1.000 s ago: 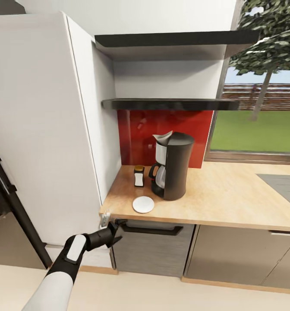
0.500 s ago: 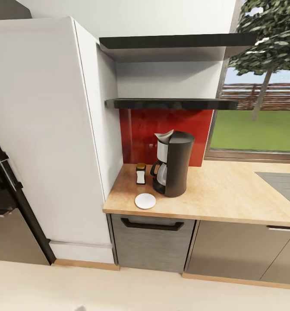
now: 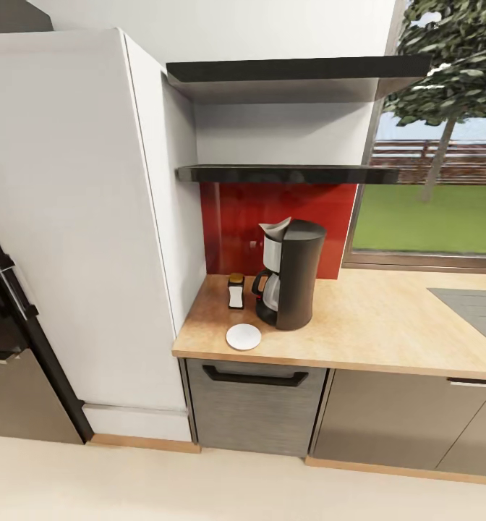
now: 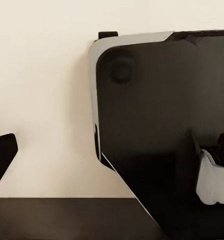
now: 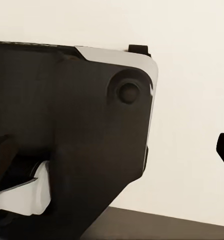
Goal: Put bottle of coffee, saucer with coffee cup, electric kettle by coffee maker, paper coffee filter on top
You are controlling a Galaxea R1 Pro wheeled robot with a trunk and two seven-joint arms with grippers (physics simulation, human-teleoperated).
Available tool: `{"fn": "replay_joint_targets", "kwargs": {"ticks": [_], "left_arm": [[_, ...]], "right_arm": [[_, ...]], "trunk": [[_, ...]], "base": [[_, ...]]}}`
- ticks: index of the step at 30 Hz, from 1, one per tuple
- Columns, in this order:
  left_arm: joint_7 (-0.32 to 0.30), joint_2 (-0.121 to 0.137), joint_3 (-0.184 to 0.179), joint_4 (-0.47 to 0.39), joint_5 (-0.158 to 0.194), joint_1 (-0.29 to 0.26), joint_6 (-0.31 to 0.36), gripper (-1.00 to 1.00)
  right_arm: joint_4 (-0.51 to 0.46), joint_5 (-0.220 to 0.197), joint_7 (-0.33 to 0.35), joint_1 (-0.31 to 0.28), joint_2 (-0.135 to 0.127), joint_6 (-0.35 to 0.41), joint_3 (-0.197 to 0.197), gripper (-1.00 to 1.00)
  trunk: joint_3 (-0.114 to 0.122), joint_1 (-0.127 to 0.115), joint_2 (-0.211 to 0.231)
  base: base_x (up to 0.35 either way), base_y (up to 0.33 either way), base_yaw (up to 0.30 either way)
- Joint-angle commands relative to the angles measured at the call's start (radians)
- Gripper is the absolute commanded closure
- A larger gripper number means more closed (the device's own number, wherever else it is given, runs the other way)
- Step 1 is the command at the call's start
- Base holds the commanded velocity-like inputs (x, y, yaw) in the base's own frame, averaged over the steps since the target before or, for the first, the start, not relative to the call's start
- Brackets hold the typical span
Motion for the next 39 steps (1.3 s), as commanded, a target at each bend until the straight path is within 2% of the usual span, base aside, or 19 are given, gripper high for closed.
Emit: {"fn": "replay_joint_targets", "kwargs": {"ticks": [1, 4, 7, 8, 10, 13, 18, 29, 34, 39], "left_arm": [[0.002, -0.001, 0.009, 0.006, -0.019, 0.0, 0.005, -1.0], [0.099, 0.001, 0.011, 0.045, -0.042, 0.001, 0.005, -1.0], [0.242, -0.001, 0.015, 0.08, -0.046, 0.0, 0.005, -1.0], [0.28, -0.002, 0.014, 0.095, -0.045, 0.0, 0.003, -1.0], [0.309, -0.004, 0.012, 0.112, -0.045, 0.0, 0.002, -1.0], [0.324, -0.007, 0.007, 0.12, -0.047, 0.0, 0.001, -1.0], [0.323, -0.009, 0.009, 0.121, -0.045, 0.0, 0.0, -1.0], [0.323, -0.015, 0.013, 0.126, -0.043, 0.0, -0.052, -1.0], [0.323, -0.016, 0.014, 0.126, -0.042, 0.0, -0.08, -1.0], [0.323, -0.023, 0.012, 0.125, -0.04, 0.0, -0.108, -1.0]], "right_arm": [[-0.002, -0.01, 0.003, 0.001, 0.0, 0.006, 0.008, -1.0], [-0.002, -0.011, 0.002, 0.007, 0.001, 0.006, 0.007, -1.0], [-0.003, -0.023, 0.001, 0.017, 0.001, 0.006, 0.006, -1.0], [-0.003, -0.047, 0.001, 0.021, 0.001, 0.006, 0.006, -1.0], [-0.003, -0.108, 0.001, 0.023, 0.001, 0.006, 0.005, -1.0], [-0.002, -0.157, 0.001, 0.025, 0.0, 0.006, 0.005, -1.0], [-0.004, -0.159, 0.011, 0.026, 0.004, 0.006, 0.004, -1.0], [-0.01, -0.161, 0.015, 0.026, 0.065, -0.046, -0.003, -1.0], [-0.01, -0.161, 0.016, 0.026, 0.064, -0.074, -0.004, -1.0], [-0.01, -0.16, 0.016, 0.026, 0.062, -0.097, -0.004, -1.0]], "trunk": [[-0.002, 0.001, -0.002], [-0.002, 0.001, -0.002], [-0.002, 0.001, -0.002], [-0.002, 0.001, -0.002], [-0.002, 0.001, -0.002], [-0.002, 0.001, -0.002], [-0.002, 0.001, -0.002], [-0.002, 0.001, -0.002], [-0.002, 0.001, -0.002], [-0.002, 0.001, -0.002]], "base": [[0.0, 0.0, 0.0], [0.0, 0.0, 0.0], [0.0, 0.0, 0.0], [0.0, 0.0, 0.0], [0.0, 0.0, 0.0], [0.0, 0.0, 0.0], [0.0, 0.0, 0.0], [0.0, 0.0, 0.0], [0.0, 0.0, -0.037], [0.0, 0.0, -0.236]]}}
